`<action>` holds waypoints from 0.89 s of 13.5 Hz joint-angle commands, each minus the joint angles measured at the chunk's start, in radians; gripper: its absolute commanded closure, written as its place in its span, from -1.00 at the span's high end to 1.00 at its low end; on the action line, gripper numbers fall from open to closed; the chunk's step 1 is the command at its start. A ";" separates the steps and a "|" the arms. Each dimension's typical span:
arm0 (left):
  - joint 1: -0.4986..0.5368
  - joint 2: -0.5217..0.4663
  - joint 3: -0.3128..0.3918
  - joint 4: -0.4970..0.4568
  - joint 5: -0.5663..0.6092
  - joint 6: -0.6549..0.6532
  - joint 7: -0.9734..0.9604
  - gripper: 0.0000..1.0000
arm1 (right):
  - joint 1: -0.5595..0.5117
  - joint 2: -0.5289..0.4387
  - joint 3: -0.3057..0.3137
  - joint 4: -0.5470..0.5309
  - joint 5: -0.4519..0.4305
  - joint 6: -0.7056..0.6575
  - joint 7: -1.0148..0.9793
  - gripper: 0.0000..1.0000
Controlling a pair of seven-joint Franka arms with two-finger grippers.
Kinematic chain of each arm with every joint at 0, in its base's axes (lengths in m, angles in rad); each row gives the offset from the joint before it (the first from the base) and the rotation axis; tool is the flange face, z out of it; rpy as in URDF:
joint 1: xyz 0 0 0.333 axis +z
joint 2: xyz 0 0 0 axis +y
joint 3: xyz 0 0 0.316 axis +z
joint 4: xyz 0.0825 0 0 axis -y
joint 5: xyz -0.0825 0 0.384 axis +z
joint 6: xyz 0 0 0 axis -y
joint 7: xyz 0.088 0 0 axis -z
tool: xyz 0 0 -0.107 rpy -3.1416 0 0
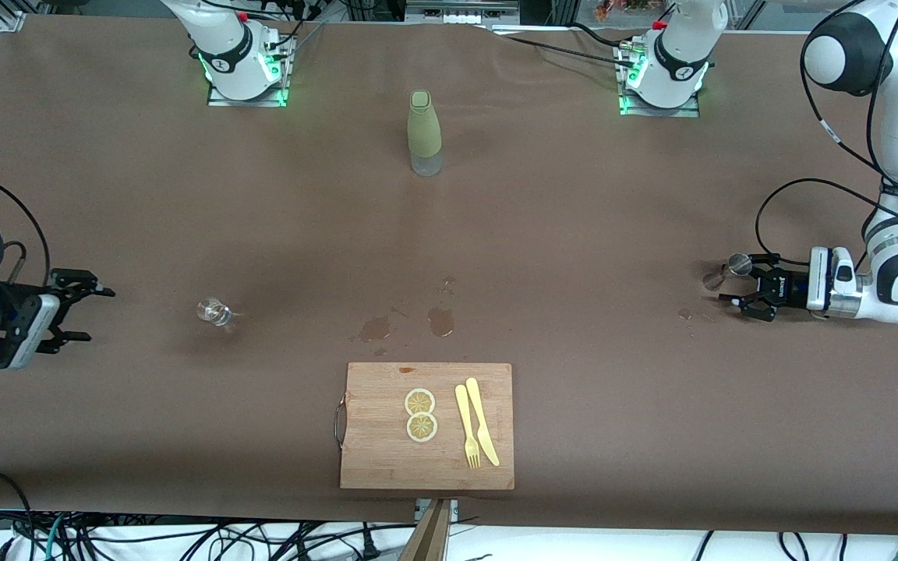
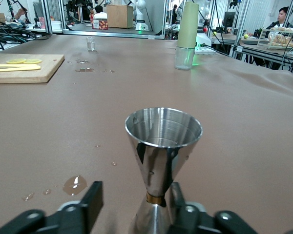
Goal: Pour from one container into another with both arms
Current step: 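Close the left gripper on the jigger while the right gripper reaches the glass cup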
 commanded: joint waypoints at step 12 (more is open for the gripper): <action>-0.004 -0.004 0.014 0.002 0.010 -0.023 0.114 -0.53 | -0.071 0.176 0.007 -0.116 0.561 0.006 -0.802 1.00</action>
